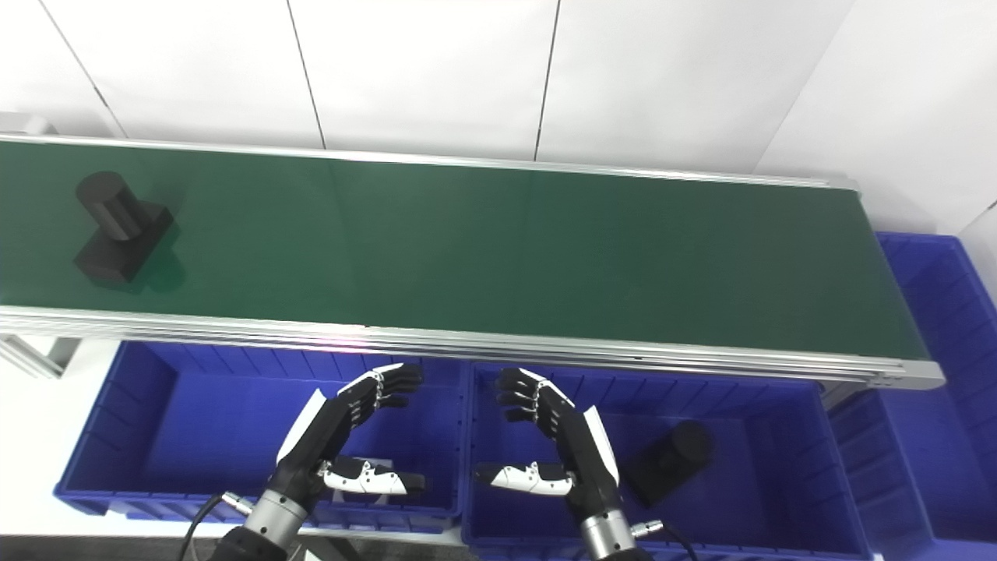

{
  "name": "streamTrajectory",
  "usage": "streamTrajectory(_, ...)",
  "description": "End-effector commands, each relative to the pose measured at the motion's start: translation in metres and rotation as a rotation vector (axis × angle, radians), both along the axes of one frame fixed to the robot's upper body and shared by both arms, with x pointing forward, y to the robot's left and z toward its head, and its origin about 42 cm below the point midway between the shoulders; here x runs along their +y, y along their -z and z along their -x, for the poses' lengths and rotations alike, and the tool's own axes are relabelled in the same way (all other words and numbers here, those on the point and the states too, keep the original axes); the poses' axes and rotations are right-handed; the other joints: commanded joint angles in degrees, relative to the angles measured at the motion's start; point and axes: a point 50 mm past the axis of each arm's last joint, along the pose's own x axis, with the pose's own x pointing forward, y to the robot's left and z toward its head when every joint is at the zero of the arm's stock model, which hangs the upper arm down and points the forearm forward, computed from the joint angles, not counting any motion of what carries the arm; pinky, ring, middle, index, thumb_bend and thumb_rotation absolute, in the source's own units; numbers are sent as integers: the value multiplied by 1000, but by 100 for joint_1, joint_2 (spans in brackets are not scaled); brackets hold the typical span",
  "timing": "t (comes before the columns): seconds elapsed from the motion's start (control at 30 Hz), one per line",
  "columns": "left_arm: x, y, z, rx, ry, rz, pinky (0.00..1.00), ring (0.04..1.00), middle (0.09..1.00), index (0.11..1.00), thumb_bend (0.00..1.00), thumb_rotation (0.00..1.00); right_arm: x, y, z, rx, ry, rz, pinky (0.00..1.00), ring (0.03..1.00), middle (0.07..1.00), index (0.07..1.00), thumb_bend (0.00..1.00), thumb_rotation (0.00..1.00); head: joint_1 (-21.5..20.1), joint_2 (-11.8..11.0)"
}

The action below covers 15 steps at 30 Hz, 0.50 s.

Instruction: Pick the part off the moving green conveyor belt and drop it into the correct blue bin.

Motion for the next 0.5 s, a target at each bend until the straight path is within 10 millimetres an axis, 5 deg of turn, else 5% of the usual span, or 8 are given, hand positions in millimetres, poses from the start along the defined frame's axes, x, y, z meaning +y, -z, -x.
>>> streamTrajectory(0.0,-2,-9,-7,-60,16,21,767,805,807,790,921,186,5,-9,-6,-70,-4,-25,683,740,774,787,937,264,2,7)
streamTrajectory(0.23,-3,-4,-7,-50,19,7,753,800,807,789,918,174,4,-6,-5,-58,-7,-14,675,734,772,787,948,274,98,-167)
streamTrajectory(0.47,-8,8,-5,-7,24,1,755,800,812,786,922,155,-1,7,-3,-11,-7,-2,676,735,775,787,950,262,337,-751)
